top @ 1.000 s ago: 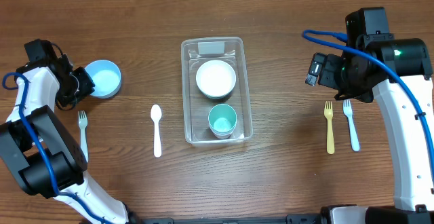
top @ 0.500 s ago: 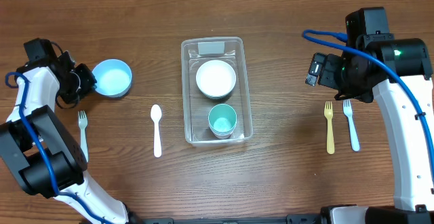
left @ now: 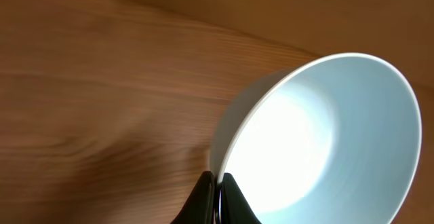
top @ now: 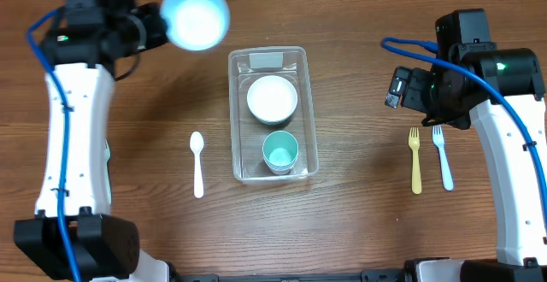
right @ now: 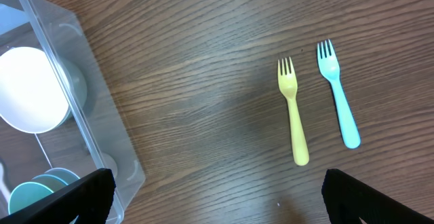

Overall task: Pack container
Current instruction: 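Carry the light-blue bowl onto the white bowl and release, then move the left gripper to the white spoon and grasp it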

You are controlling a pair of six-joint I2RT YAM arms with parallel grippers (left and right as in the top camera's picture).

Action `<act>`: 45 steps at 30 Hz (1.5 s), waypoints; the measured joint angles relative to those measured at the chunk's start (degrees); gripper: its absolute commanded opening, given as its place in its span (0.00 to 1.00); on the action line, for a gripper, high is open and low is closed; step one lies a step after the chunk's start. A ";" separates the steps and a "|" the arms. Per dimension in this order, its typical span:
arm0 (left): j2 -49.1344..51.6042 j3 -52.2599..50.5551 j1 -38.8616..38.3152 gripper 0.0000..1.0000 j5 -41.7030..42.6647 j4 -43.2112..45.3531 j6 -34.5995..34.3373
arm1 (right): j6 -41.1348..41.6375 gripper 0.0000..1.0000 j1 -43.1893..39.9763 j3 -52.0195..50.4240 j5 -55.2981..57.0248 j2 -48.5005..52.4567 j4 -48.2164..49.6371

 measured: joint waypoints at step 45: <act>16.83 0.46 -15.41 0.79 -8.28 -10.51 -2.75 | 0.00 1.00 0.00 0.00 0.00 0.00 -0.04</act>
